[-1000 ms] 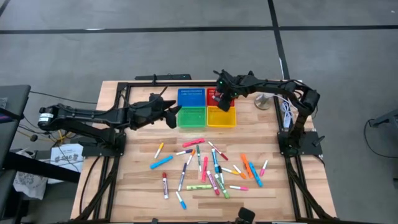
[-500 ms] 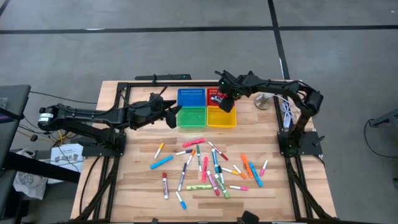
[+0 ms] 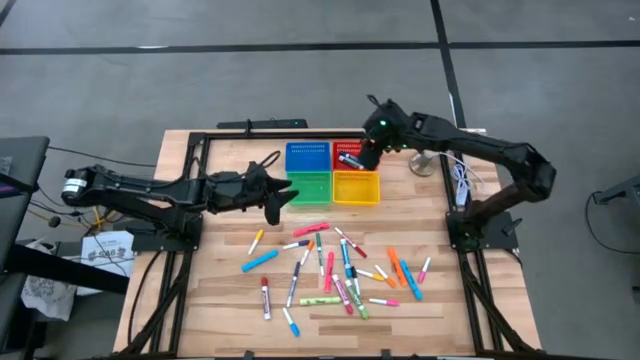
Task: Pick & Place Markers
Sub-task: Put the light blue thick dry erase marker into the red bin
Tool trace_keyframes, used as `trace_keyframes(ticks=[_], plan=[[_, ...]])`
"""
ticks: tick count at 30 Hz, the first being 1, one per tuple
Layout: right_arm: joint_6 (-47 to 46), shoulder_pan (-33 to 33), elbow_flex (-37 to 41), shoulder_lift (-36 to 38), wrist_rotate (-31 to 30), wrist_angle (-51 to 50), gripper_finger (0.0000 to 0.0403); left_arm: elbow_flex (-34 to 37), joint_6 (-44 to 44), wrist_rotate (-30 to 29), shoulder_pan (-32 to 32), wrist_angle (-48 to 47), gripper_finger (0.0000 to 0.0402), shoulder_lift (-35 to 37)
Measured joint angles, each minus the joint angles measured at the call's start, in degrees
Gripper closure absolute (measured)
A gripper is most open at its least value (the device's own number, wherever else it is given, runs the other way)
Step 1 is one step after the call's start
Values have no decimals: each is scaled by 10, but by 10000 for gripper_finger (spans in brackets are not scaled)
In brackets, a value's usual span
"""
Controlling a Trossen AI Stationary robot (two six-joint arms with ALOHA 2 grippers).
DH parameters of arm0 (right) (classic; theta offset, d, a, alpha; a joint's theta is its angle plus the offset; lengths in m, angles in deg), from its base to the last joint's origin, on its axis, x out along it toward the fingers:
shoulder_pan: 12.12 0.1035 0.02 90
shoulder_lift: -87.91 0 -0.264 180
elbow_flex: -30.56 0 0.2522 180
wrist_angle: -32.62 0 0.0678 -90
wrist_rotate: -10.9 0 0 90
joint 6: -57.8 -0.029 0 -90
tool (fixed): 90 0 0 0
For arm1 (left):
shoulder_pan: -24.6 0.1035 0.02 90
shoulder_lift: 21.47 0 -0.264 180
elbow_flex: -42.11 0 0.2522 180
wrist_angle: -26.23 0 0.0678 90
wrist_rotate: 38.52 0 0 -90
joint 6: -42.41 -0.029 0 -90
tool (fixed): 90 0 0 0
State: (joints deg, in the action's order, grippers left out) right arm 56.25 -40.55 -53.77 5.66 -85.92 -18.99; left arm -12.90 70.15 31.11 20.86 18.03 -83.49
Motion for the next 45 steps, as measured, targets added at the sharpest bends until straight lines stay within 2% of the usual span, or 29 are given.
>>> trace_keyframes(ticks=[7, 13, 16, 20, 23, 25, 28, 37, 45], plan=[[-99, 62, 70, 84, 9, 3, 266, 0, 13, 18, -5, -8, 207, 0], [-238, 178, 130, 112, 11, 18, 270, 2, 13, 74, -5, -16, 207, 0], [-305, 255, 138, 95, 6, 37, 270, 17, 13, 118, -5, -17, 207, 1], [-405, 345, 138, 48, -32, 115, 269, 43, 26, 226, -5, -15, 207, 13], [-467, 390, 137, 6, -58, 174, 270, 71, 38, 304, -9, -16, 207, 32], [-514, 410, 137, -24, -63, 183, 273, 91, 48, 330, -18, -17, 207, 46], [-571, 430, 132, -66, -57, 178, 278, 113, 70, 332, -41, -16, 207, 63], [-700, 457, 102, -170, -50, 170, 295, 134, 77, 270, -122, 10, 207, 80], [-725, 452, 65, -231, -50, 156, 316, 134, 77, 274, -129, 16, 207, 91]])
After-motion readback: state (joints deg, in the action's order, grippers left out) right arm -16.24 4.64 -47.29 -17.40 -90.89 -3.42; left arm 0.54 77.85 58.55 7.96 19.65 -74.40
